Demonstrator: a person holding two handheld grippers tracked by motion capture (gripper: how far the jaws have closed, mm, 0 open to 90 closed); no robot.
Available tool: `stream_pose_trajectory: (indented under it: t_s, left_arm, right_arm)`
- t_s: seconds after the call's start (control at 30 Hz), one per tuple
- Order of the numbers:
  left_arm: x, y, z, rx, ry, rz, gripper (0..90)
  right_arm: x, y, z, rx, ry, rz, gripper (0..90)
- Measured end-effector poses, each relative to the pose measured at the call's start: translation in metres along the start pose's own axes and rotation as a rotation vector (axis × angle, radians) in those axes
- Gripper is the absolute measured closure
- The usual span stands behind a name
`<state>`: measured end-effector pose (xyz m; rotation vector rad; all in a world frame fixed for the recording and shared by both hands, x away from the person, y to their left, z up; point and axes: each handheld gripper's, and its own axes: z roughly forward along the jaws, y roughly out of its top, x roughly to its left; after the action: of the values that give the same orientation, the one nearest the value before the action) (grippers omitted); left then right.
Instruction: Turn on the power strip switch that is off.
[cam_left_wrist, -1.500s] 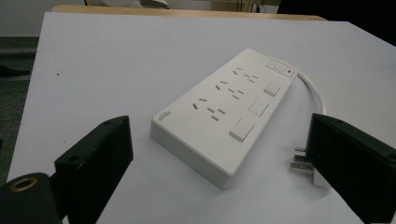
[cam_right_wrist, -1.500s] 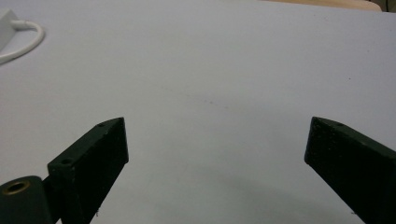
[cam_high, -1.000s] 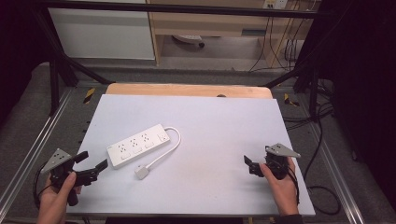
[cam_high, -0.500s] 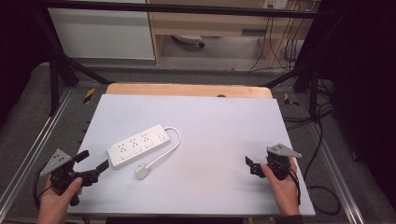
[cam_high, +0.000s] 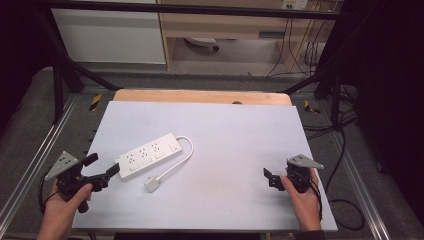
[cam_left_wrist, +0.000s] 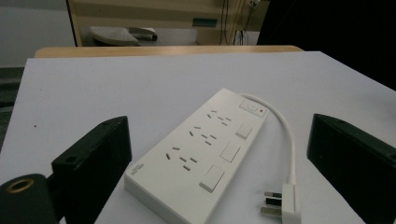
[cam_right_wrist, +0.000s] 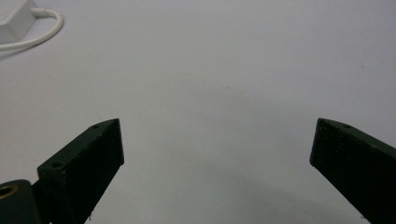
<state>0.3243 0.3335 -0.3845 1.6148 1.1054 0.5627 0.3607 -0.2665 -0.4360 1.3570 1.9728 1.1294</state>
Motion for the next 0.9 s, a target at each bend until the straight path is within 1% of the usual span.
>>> stream_pose_trajectory:
  t_s: [0.07, 0.17, 0.2, 0.33, 0.37, 0.4, 0.5, 0.57, 0.67, 0.7, 0.73, 0.9]
  left_arm:
    - [-0.001, 0.002, 0.002, 0.006, 0.003, 0.004, 6.7]
    - [-0.003, 0.003, 0.003, 0.003, 0.004, -0.001, 7.0]
    - [-0.005, 0.005, 0.003, -0.004, -0.002, 0.001, 7.0]
    - [-0.006, 0.007, 0.001, -0.021, -0.004, 0.006, 7.0]
    - [-0.005, 0.008, -0.001, -0.041, -0.012, 0.006, 7.0]
    - [-0.005, 0.008, -0.001, -0.049, -0.015, 0.008, 6.8]
    - [-0.004, 0.008, -0.002, -0.054, -0.014, 0.007, 6.8]
    - [-0.003, 0.009, -0.003, -0.068, -0.026, 0.004, 6.8]
    - [-0.004, 0.010, -0.002, -0.061, -0.029, 0.008, 6.8]
    - [-0.005, 0.010, -0.001, -0.048, -0.024, 0.010, 6.9]
    - [-0.005, 0.011, -0.001, -0.045, -0.021, 0.009, 6.9]
    - [-0.006, 0.015, 0.000, -0.051, -0.013, 0.012, 6.9]
  right_arm:
    - [0.000, 0.000, 0.001, 0.004, -0.001, -0.006, 3.3]
    - [0.000, -0.001, 0.002, 0.009, 0.000, -0.007, 3.2]
    - [0.000, -0.001, 0.002, 0.008, 0.001, -0.007, 3.1]
    - [0.000, -0.001, 0.002, 0.005, -0.004, -0.008, 3.0]
    - [0.000, 0.000, 0.001, 0.006, -0.002, -0.005, 3.0]
    - [0.000, 0.000, 0.001, 0.005, -0.003, -0.006, 3.0]
    - [0.001, 0.000, 0.001, 0.007, -0.001, -0.006, 2.9]
    - [0.001, 0.000, 0.002, 0.007, -0.003, -0.006, 2.9]
    - [0.000, -0.001, 0.002, 0.015, -0.003, -0.005, 2.9]
    - [0.001, -0.001, 0.002, 0.014, -0.003, -0.001, 2.9]
    - [0.001, -0.001, 0.002, 0.013, -0.004, -0.001, 2.9]
    - [0.000, -0.001, 0.002, 0.016, -0.002, -0.003, 2.9]
